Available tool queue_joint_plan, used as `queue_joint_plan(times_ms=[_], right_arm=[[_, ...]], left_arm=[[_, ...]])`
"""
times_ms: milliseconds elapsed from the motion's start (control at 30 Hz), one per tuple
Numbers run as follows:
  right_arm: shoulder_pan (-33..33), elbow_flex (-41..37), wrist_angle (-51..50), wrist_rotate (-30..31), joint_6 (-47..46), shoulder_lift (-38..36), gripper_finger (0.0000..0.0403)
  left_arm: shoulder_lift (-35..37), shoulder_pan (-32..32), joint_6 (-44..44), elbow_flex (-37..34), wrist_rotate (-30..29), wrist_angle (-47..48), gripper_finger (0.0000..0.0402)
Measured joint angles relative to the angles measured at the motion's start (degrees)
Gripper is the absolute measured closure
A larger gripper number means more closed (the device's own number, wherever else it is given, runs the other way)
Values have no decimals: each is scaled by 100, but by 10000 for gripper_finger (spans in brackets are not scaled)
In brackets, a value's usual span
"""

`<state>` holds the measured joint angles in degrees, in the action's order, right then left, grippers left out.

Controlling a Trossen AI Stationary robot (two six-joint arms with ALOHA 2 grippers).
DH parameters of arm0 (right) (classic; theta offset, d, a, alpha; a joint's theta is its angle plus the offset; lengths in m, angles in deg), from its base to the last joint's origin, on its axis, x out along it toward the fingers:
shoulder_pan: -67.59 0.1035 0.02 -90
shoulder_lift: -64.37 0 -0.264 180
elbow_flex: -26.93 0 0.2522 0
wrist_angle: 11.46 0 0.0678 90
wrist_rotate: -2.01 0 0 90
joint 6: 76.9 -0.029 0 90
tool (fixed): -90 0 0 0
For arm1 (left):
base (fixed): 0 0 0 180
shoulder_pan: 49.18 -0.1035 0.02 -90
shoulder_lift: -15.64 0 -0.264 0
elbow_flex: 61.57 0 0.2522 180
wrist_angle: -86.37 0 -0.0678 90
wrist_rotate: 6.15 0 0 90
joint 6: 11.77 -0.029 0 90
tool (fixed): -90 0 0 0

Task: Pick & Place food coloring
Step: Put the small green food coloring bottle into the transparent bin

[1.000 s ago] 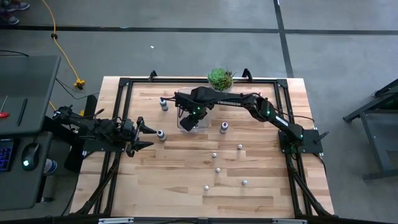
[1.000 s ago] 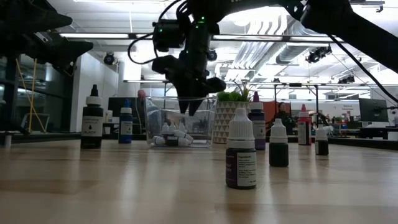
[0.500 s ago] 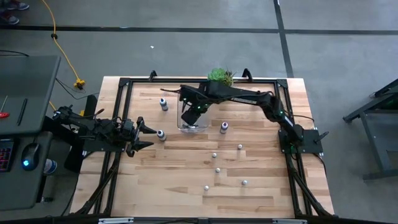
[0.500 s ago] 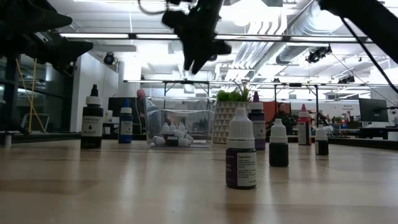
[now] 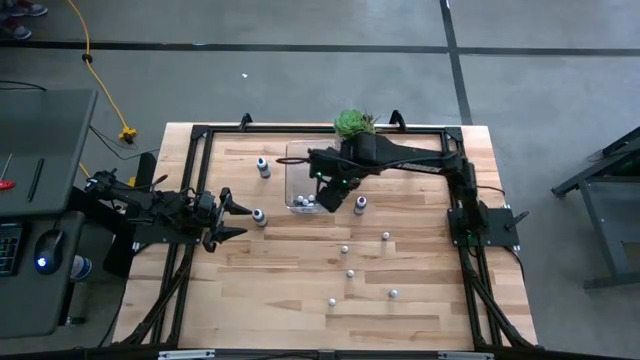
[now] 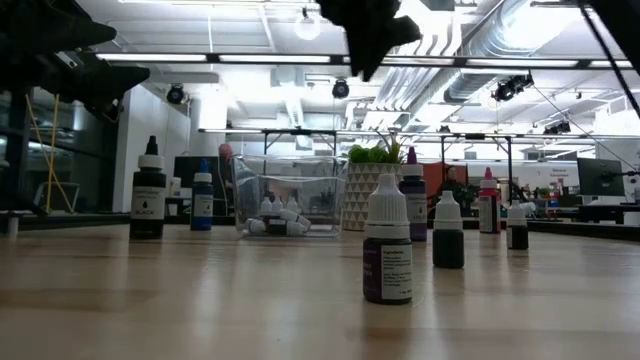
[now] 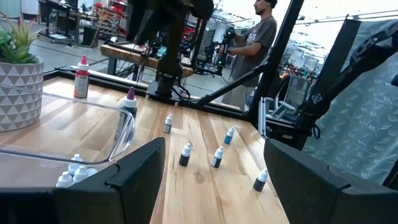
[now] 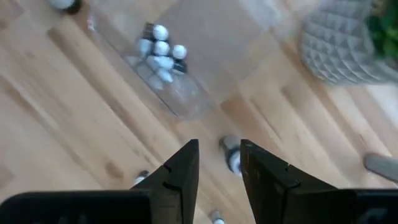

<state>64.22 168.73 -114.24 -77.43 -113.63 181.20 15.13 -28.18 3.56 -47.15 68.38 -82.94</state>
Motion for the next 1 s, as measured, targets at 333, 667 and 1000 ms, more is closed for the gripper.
queue_joint_plan(times_ms=[333,667,1000], right_arm=[[144,-3342,916,-639,-1593,-1746,295],[564,-5793,2159,-1094,-2572,-2860,294],[762,-6695,3340,-1469,-2407,-2856,294]], left_arm=[[0,0,0,0,0,0,130],[1,1,0,0,1,0,130],[2,2,0,0,0,0,130]])
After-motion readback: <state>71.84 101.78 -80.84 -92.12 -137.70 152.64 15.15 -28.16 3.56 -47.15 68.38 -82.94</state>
